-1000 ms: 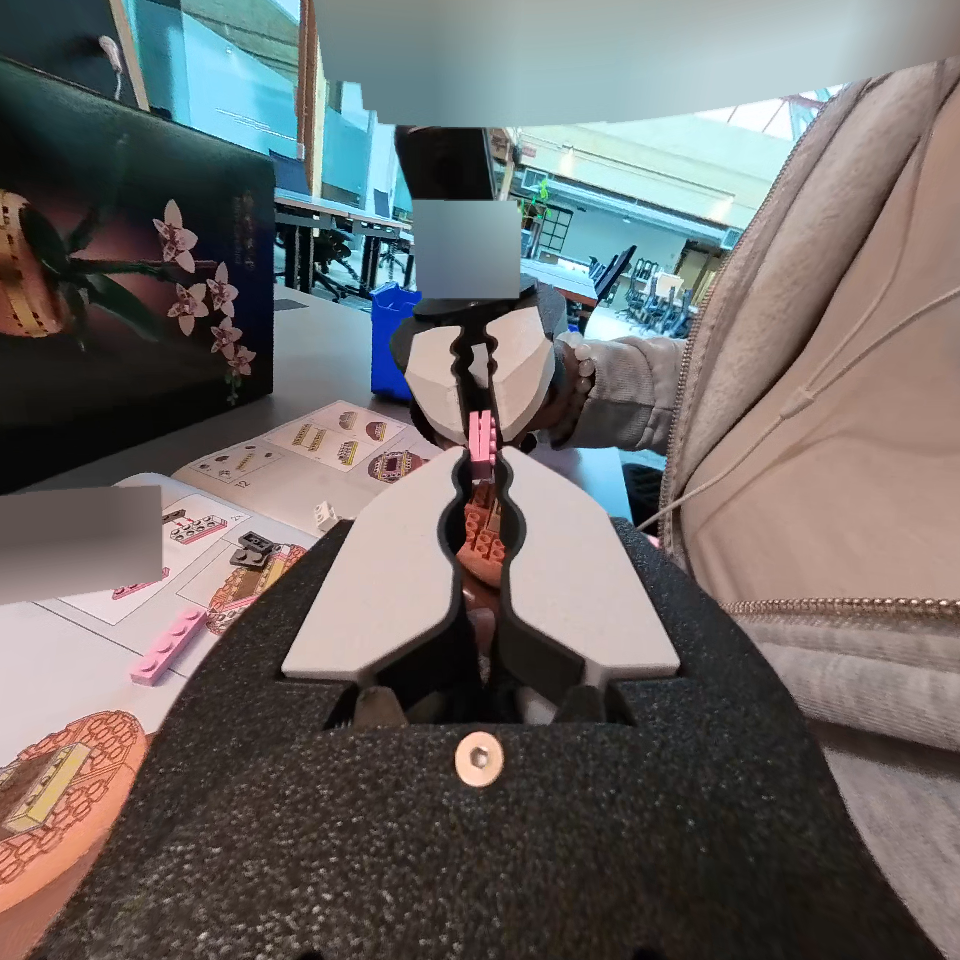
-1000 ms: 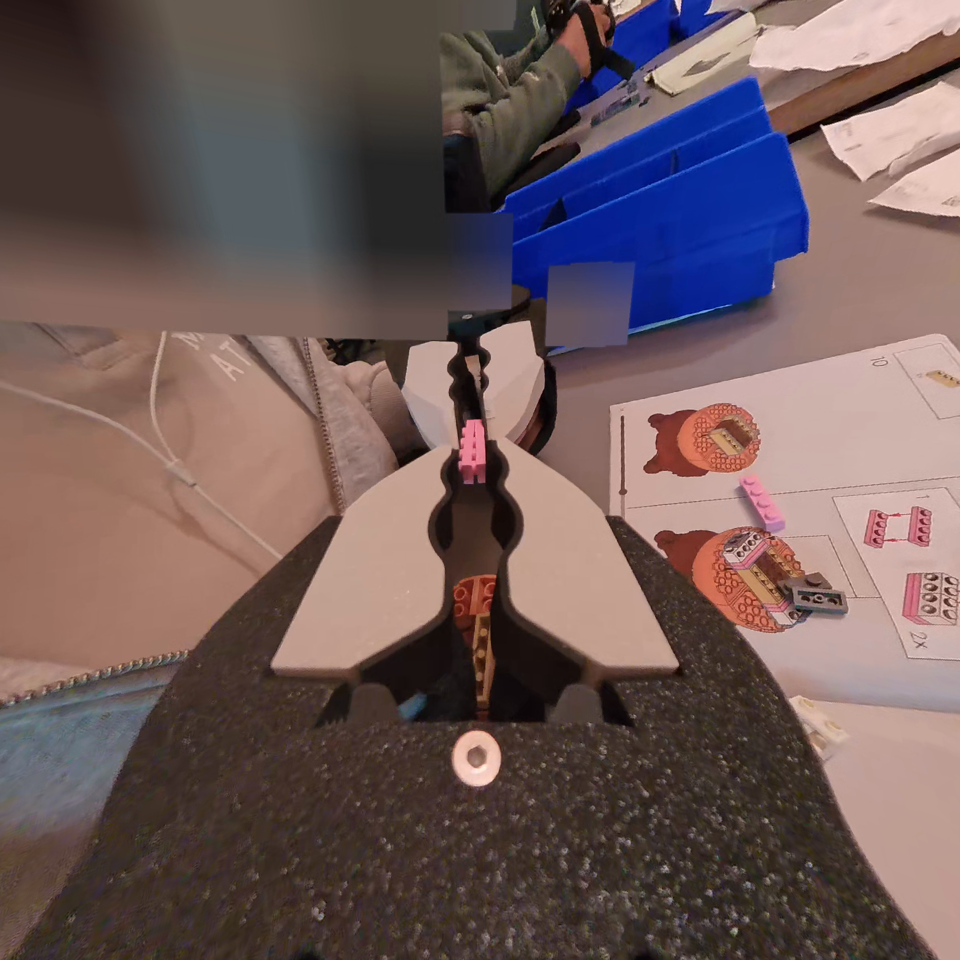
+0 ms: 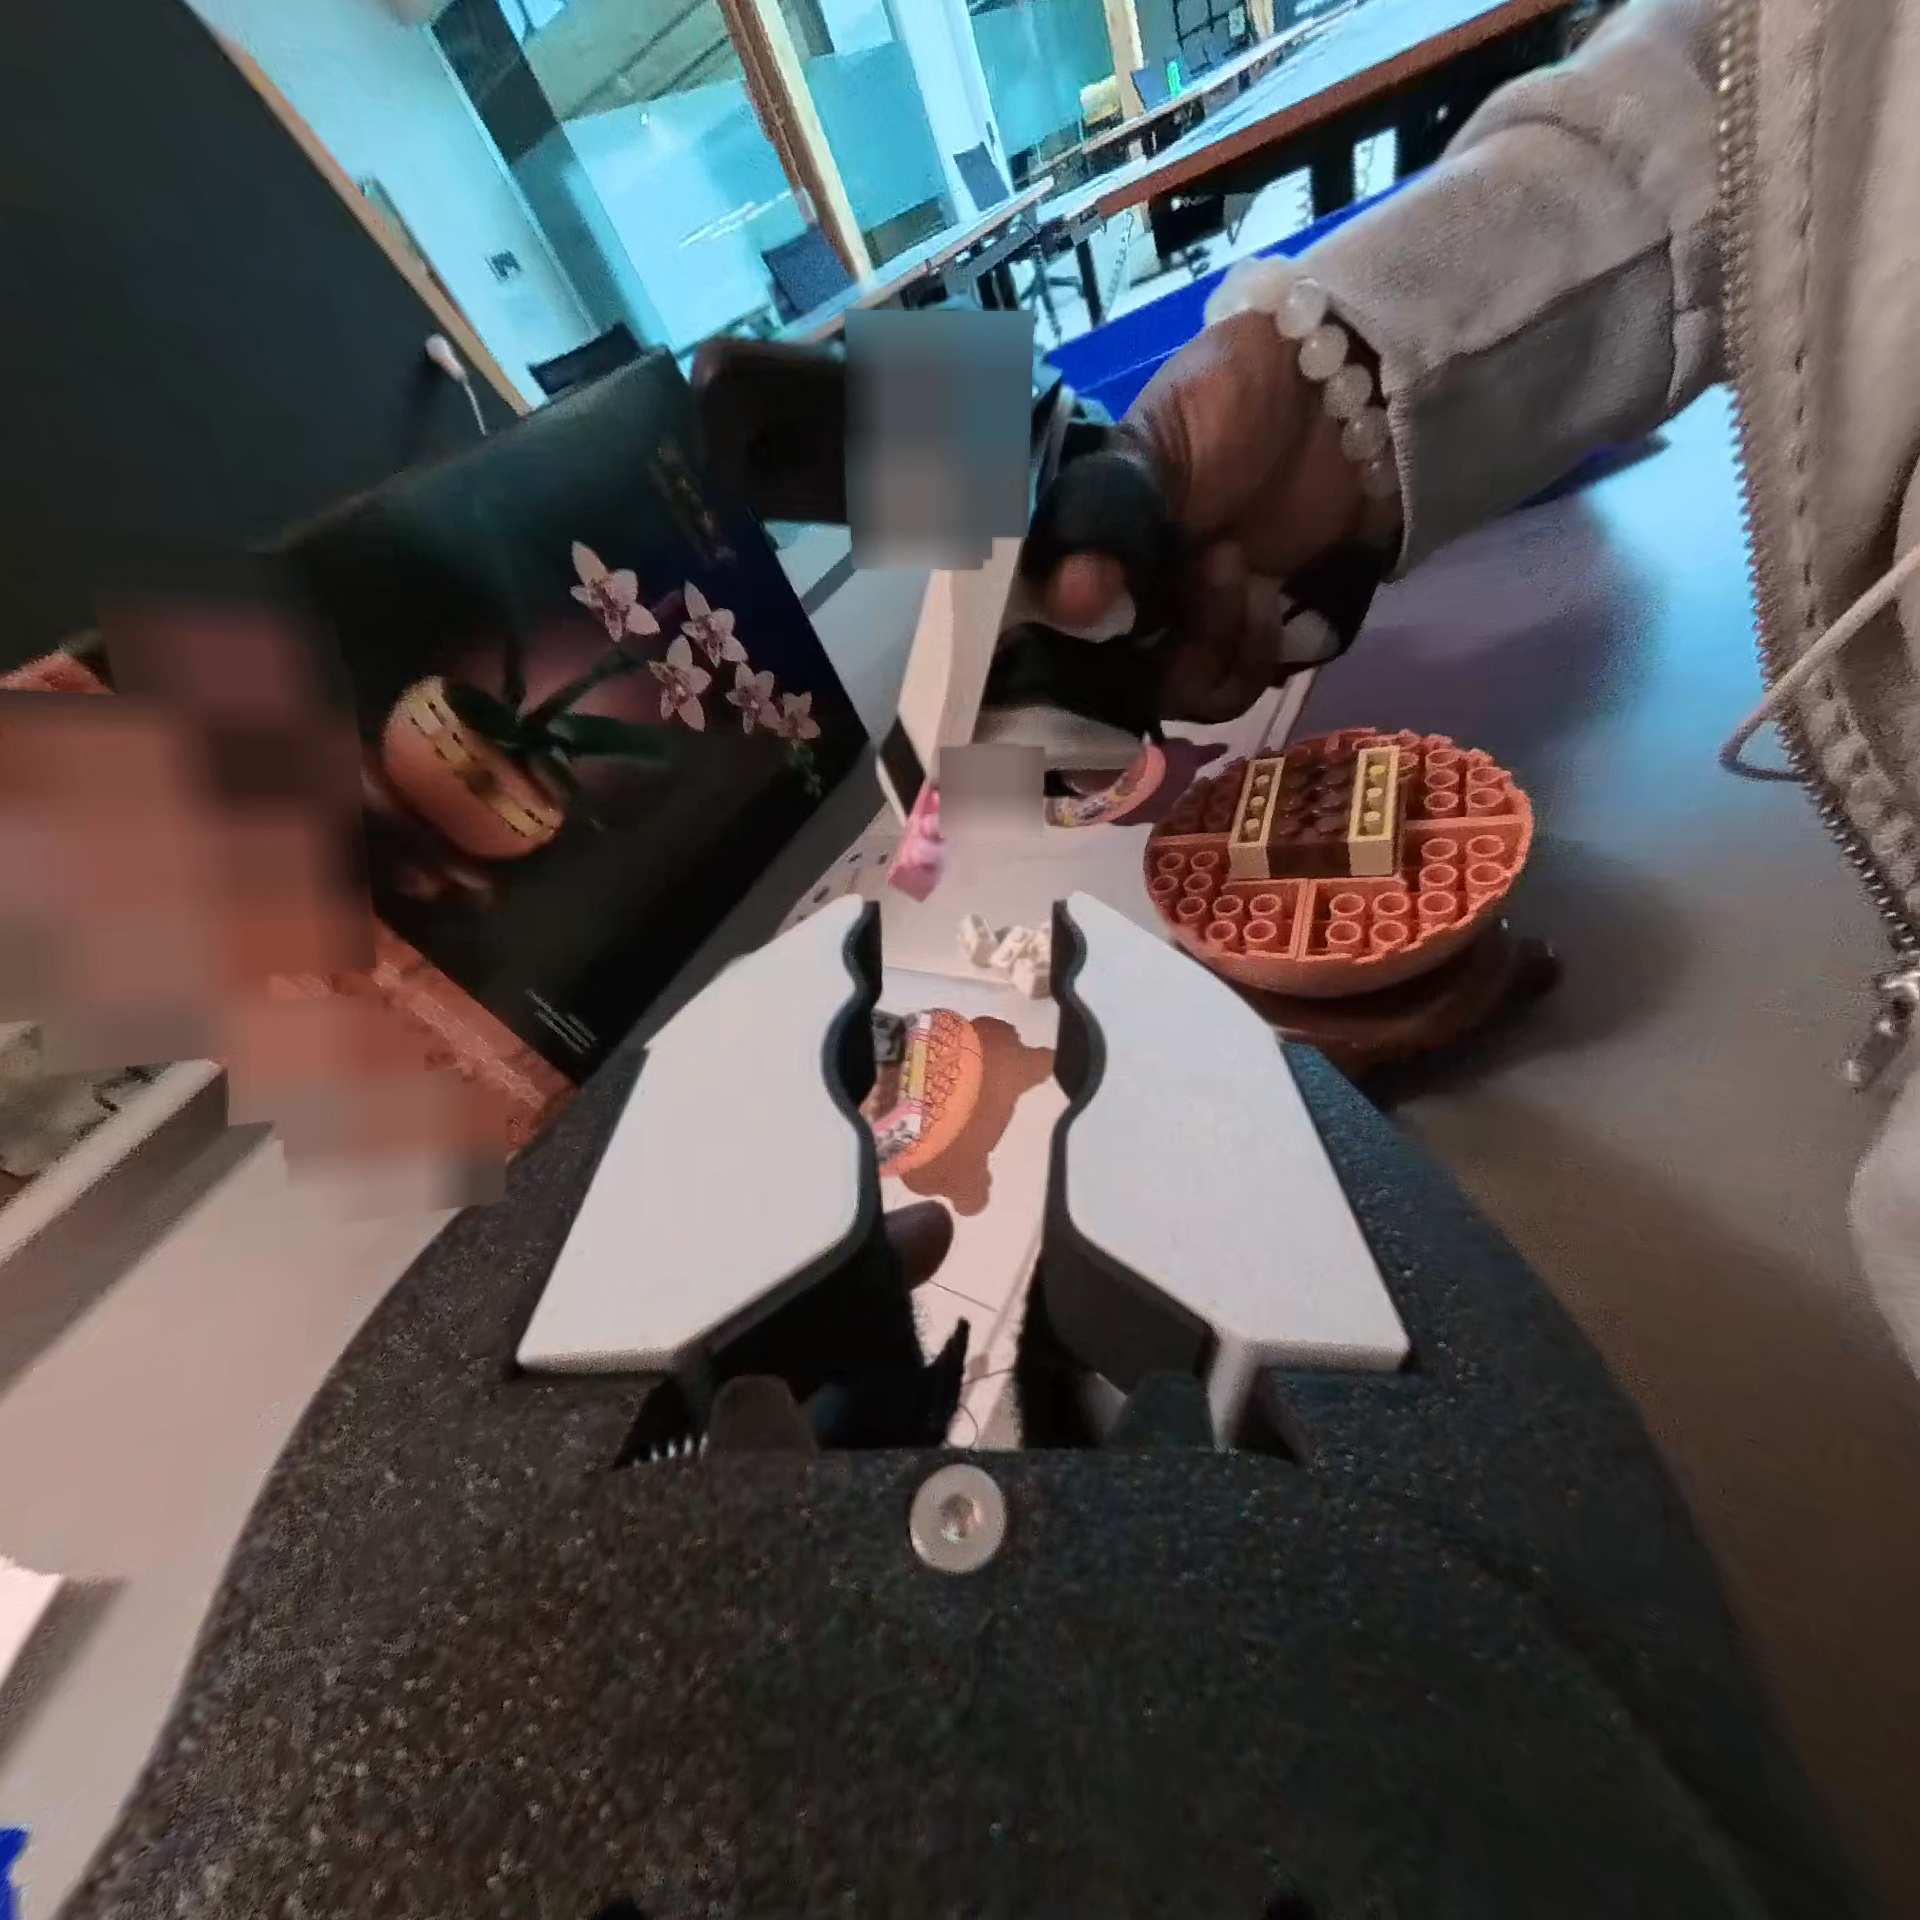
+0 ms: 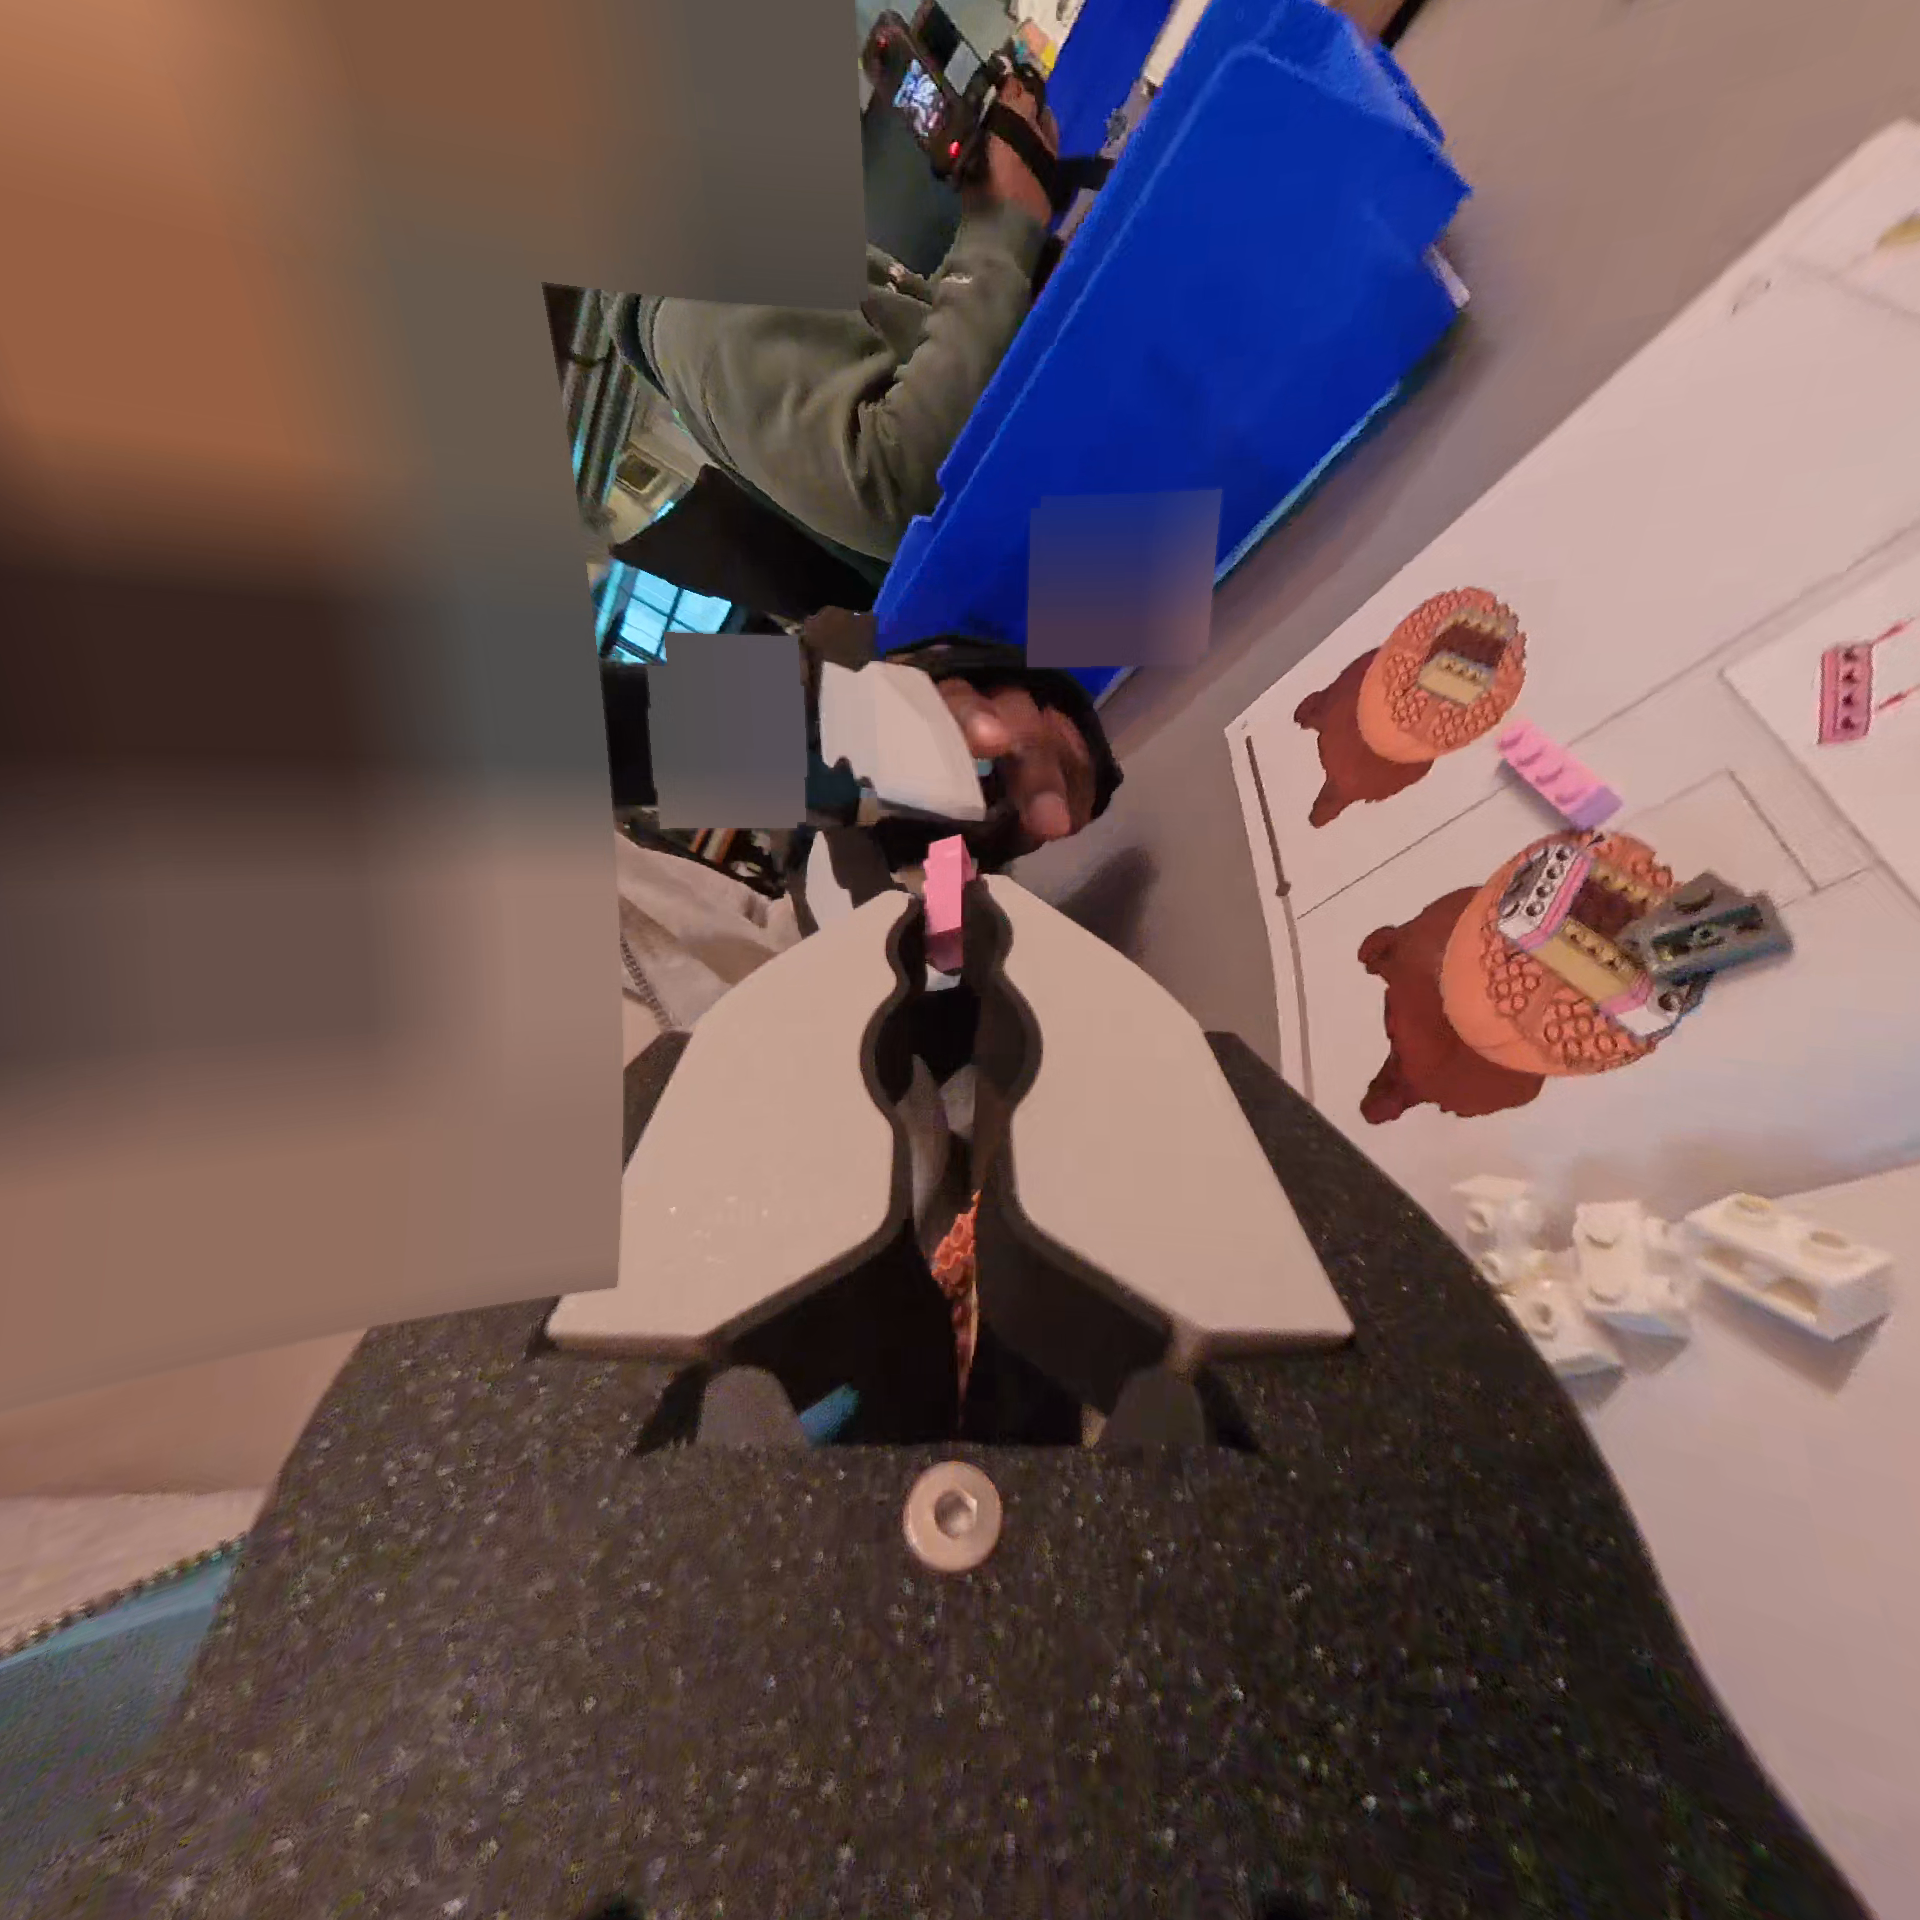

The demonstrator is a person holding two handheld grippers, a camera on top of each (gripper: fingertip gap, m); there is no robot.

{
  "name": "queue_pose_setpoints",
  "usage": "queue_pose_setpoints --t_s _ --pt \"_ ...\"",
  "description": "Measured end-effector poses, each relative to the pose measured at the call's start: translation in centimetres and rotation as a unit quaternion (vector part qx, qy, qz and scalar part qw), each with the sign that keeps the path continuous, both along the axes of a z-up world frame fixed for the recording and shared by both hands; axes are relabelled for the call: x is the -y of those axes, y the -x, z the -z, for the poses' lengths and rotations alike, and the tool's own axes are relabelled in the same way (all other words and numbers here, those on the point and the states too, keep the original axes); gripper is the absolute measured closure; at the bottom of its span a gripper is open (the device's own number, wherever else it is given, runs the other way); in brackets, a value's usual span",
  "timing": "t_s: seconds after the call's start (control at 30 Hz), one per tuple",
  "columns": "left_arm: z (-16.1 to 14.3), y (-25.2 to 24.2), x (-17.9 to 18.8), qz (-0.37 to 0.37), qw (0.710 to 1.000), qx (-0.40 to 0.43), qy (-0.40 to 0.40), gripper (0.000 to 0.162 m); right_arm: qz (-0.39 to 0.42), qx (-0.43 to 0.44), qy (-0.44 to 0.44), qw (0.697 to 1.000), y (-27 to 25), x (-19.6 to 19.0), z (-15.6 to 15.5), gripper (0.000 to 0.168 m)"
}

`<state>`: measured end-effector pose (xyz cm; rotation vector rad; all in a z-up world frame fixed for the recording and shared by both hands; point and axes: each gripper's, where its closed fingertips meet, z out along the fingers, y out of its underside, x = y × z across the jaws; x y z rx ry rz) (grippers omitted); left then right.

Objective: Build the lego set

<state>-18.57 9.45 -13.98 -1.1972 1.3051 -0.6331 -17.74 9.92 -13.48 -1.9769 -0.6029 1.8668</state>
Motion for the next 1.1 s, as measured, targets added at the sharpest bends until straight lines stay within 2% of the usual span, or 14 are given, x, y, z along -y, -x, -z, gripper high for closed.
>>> queue_pose_setpoints --t_s 0.17,0.23,0.27,0.33,0.4,0.47,0.63,0.73,1.0,1.1 --pt "-0.1 -0.7 -0.5 -0.004 0.999 -0.021 -0.031 0.138 -0.021 0.002 0.033 0.999 0.3 0.6 0.2 0.162" --pt "-0.1 -0.9 -0.4 0.001 0.999 -0.024 -0.042 0.146 -0.025 0.003 0.039 0.999 0.4 0.7 0.3 0.162" --pt "-0.1 -1.0 -0.3 0.006 0.998 -0.028 -0.047 0.152 -0.024 0.002 0.040 0.999 0.4 0.7 0.3 0.162" --pt "0.1 -1.0 -0.1 0.010 0.999 -0.034 -0.040 0.153 -0.023 0.008 0.017 1.000 0.4 0.8 0.4 0.161" --pt "0.3 -0.9 -0.2 0.007 1.000 -0.025 0.002 0.154 -0.021 0.012 -0.026 0.999 0.4 0.7 0.4 0.154" --pt "0.6 -0.4 -1.2 -0.025 0.998 -0.013 0.049 0.154 0.000 0.019 -0.070 0.997 0.0 0.1 0.1 0.136" --pt "4.3 1.9 -4.8 -0.134 0.969 -0.045 0.202 0.154 0.045 0.084 -0.188 0.977 -1.9 -1.5 0.5 0.136" --pt "7.0 2.3 -5.1 -0.153 0.942 -0.107 0.280 0.154 0.061 0.139 -0.262 0.953 -2.9 -2.5 1.1 0.134" --pt "9.0 2.5 -5.7 -0.182 0.917 -0.162 0.316 0.154 0.080 0.192 -0.280 0.937 -4.5 -4.1 2.5 0.135" --pt "9.2 2.6 -5.6 -0.181 0.913 -0.163 0.328 0.154 0.089 0.223 -0.310 0.920 -5.0 -4.6 3.3 0.133"
